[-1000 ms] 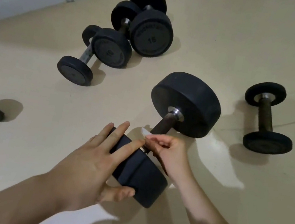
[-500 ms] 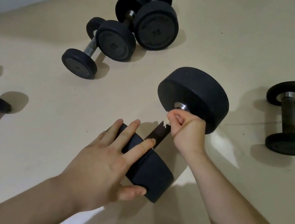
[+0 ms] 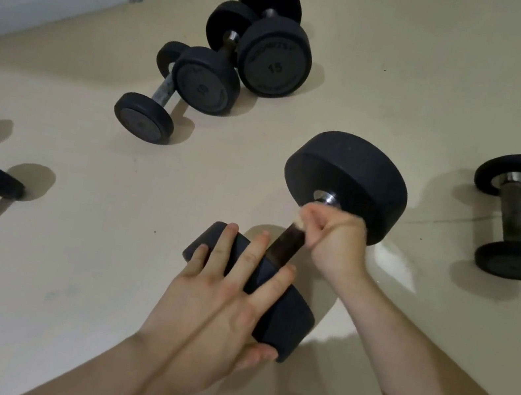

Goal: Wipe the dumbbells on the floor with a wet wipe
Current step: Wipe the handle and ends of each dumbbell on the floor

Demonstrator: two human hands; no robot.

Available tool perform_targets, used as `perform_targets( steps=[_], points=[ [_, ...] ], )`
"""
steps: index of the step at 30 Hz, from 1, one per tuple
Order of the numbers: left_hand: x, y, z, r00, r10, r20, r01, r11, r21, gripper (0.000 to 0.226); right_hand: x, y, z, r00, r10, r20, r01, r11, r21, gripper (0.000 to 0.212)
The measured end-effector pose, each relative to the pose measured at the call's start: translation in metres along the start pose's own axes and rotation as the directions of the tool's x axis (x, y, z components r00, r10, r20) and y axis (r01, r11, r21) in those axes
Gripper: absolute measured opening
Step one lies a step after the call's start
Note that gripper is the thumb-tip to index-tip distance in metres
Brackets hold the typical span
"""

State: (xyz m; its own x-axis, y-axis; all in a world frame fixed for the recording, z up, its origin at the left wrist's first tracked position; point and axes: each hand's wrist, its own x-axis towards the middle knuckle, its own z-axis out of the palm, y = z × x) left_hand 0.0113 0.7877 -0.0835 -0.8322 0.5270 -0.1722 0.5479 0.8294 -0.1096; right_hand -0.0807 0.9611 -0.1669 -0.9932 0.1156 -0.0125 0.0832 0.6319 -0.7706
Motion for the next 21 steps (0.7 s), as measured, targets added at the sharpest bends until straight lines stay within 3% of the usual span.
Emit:
perform_targets(
  steps=[2,5,6,10,11,13,15,19,21],
  points=[
    [-0.001,0.002,0.001,1.000,0.009,-0.005,-0.009,1.000,0.008,0.090,-0.002,-0.001,0.000,0.996,0.045,-0.071,-0.041,0.997,0.060,0.017],
    [-0.003,0.005,0.000,1.000,0.017,-0.025,-0.017,1.000,-0.002,0.089,-0.036,-0.014,-0.003,0.966,-0.057,0.253,0.029,0.993,0.114,0.014],
    [-0.003,0.006,0.000,0.999,0.012,-0.034,-0.012,1.000,-0.004,0.089,-0.035,-0.013,-0.005,0.958,-0.057,0.281,0.027,0.994,0.109,0.015],
    [-0.003,0.010,0.003,0.998,0.026,-0.049,-0.025,1.000,0.017,0.084,-0.008,-0.005,-0.017,0.997,0.057,-0.054,-0.053,0.997,0.063,0.016],
    [-0.005,0.010,0.003,0.997,0.034,-0.063,-0.033,0.999,0.017,0.082,-0.013,-0.006,-0.013,0.995,0.086,-0.046,-0.081,0.991,0.106,0.015],
    [-0.008,0.010,0.003,0.995,0.042,-0.089,-0.043,0.999,-0.009,0.076,-0.037,-0.014,-0.002,0.979,0.133,0.158,-0.167,0.960,0.225,0.012],
    [-0.009,0.009,0.004,0.992,0.039,-0.124,-0.044,0.998,-0.037,0.067,-0.043,-0.015,0.000,0.964,0.168,0.206,-0.224,0.933,0.284,0.010],
    [-0.008,0.010,0.006,0.987,0.036,-0.154,-0.041,0.999,-0.031,0.058,-0.015,0.000,-0.010,0.983,0.130,-0.131,-0.106,0.979,0.175,0.015],
    [-0.010,0.009,0.006,0.988,0.045,-0.145,-0.051,0.998,-0.038,0.061,-0.031,-0.007,-0.007,0.994,0.106,-0.027,-0.099,0.975,0.201,0.015]
  ],
)
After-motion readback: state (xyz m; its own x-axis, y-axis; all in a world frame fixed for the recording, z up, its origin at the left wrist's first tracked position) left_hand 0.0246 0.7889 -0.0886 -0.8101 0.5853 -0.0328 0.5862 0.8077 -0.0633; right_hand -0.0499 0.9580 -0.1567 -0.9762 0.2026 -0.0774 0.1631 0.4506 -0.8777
